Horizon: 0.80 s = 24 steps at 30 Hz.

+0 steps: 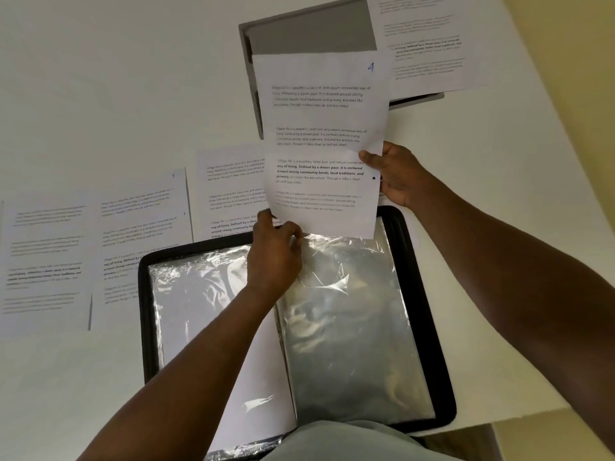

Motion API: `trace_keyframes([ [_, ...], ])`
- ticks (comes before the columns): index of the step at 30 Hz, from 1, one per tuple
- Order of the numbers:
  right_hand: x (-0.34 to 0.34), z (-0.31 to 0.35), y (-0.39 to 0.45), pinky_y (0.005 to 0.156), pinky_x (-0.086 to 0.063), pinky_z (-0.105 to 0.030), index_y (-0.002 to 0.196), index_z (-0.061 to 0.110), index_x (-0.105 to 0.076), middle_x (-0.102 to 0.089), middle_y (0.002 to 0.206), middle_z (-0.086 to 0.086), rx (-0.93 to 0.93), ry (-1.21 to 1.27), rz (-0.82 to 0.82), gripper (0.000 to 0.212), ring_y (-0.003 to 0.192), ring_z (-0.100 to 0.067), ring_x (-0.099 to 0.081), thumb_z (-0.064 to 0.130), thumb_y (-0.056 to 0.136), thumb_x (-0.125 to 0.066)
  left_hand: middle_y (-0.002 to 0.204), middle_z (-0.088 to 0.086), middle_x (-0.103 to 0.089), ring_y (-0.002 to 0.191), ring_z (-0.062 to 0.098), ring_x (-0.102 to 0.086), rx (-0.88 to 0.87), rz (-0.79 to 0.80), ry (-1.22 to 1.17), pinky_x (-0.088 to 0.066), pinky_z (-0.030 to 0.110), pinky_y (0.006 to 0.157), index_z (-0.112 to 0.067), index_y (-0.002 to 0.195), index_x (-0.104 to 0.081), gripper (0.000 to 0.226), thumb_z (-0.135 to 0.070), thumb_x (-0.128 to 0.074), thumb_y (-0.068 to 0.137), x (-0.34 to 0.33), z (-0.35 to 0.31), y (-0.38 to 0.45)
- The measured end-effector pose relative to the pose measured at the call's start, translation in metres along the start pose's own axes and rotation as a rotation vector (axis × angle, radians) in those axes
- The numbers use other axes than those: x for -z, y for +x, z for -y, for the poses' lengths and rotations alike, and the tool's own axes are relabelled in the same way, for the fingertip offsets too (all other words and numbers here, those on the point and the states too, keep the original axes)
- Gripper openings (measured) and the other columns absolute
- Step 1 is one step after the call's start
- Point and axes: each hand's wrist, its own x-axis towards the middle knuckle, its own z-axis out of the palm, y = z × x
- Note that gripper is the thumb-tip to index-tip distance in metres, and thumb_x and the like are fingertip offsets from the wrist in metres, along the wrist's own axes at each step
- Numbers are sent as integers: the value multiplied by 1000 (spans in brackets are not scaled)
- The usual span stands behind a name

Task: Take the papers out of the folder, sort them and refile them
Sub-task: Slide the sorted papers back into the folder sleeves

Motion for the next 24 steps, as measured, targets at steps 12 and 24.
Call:
trace_keyframes([
  [12,6,8,-6,72,-57,-32,116,12,-62,-69,107,-3,-18,-162,2,26,91,-17,-68,7,91,-64,162,12,1,148,39,2,-88,-257,272,-21,58,113,-21,74,-60,13,-20,-63,87,-13,-20,-13],
  [24,3,22,0,82,-57,-32,126,12,-60,-66,119,-1,38,-486,105,38,100,-17,-66,13,89,-68,75,4,-62,76,26,-55,-227,95,280,-40,36,71,-15,91,-57,9,-15,-48,90,-13,-16,-1],
])
